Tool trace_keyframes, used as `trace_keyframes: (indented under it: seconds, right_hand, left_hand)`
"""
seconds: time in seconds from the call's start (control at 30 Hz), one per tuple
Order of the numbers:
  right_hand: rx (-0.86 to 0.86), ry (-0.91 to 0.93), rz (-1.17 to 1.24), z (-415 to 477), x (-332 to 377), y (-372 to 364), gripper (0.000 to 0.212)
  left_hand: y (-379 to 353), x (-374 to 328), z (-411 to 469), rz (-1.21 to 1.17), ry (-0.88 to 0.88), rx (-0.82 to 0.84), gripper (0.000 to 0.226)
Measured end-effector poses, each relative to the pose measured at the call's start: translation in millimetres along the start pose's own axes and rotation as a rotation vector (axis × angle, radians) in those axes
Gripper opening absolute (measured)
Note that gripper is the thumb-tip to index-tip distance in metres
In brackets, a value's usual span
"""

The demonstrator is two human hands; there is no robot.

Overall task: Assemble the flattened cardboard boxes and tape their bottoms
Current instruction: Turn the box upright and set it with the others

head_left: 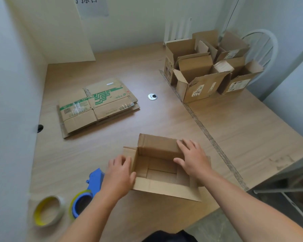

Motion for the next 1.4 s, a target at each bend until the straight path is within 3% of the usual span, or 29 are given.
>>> trace_keyframes:
  seconds: [0.13, 0.23, 0.3, 0.4, 0.47, 0.6, 0.7, 0.8, 0.87, 0.93, 1.0, 1.1, 1.2, 1.3, 1.4]
  right_hand:
    - [0.107, -0.05, 0.011, 4.8, -11.6, -24.7, 0.068]
    - [0.099, -0.097, 0.07, 6.7, -16.7, -27.1, 0.055]
    - [0.074, -0.139, 0.11, 8.3, -16.9, -24.0, 0.044]
    - [0.083, -0.156, 0.124, 10.9, -16.8, -23.4, 0.039]
    - [0.116, -0.15, 0.165, 12.2, -20.2, -22.4, 0.041]
    - [0.113, -0.093, 0.144, 13.9, -21.1, -8.8, 0.047]
    - [-0.063, -0.091, 0.145, 7.6, -24.2, 19.0, 0.048]
    - [-0.264, -0.264, 0.192, -12.5, -54.8, 44.6, 0.059]
    - [-0.224, -0.449, 0.314, -26.8, -83.5, 39.9, 0.072]
    - [-0.092, -0.609, 0.558, -38.9, -106.3, 19.0, 0.079]
    - [0.037, -0.691, 0.733, -48.6, -113.1, -1.1, 0.071]
    - [0.088, -0.583, 0.852, -50.6, -98.0, -2.8, 0.051]
    - [0.07, -0.399, 0.87, -49.0, -73.6, 13.1, 0.056]
    - [0.191, -0.248, 0.913, -51.8, -49.1, 7.0, 0.065]
    - [0.175, -0.334, 1.075, -49.7, -59.3, 2.2, 0.068]
  left_hand:
    - [-30.1, -9.1, -13.1, -0.194, -0.095, 0.317, 0.081]
    - [-37.8, -12.5, -17.2, -0.158, -0.13, 0.393, 0.081]
    - [-42.2, -13.5, -15.5, -0.108, -0.144, 0.401, 0.069]
    - [-46.4, -16.6, -13.8, -0.006, -0.171, 0.337, 0.043]
    - [-48.1, -17.0, -15.1, 0.014, -0.169, 0.282, 0.038]
    - [-44.2, -15.7, -17.7, -0.103, -0.156, 0.226, 0.042]
    - [-23.8, -8.0, -16.7, -0.246, -0.087, 0.078, 0.056]
    - [0.1, 17.7, -14.3, -0.297, 0.143, -0.135, 0.078]
    - [-1.1, 33.3, -14.5, -0.456, 0.32, -0.136, 0.085]
    - [-9.4, 26.7, -10.5, -0.576, 0.306, -0.066, 0.065]
    - [-15.4, 5.8, -9.1, -0.605, 0.179, 0.01, 0.046]
    - [-17.2, -11.3, -6.9, -0.63, 0.109, -0.016, 0.053]
    - [-19.2, -16.8, -3.1, -0.665, 0.137, -0.054, 0.055]
    - [-25.6, -24.6, -4.1, -0.728, 0.137, -0.025, 0.058]
    - [-27.2, -14.6, -5.4, -0.772, 0.212, -0.049, 0.059]
Point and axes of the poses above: each hand's wrist, its own z-axis towards the middle knuckle, its own y-axis out of the back of the hand, x = y × z, the point moved 10 cm from there along z, towards the middle knuckle, and after that the axes turned 10 degrees about -y, right-handed, at the moved point
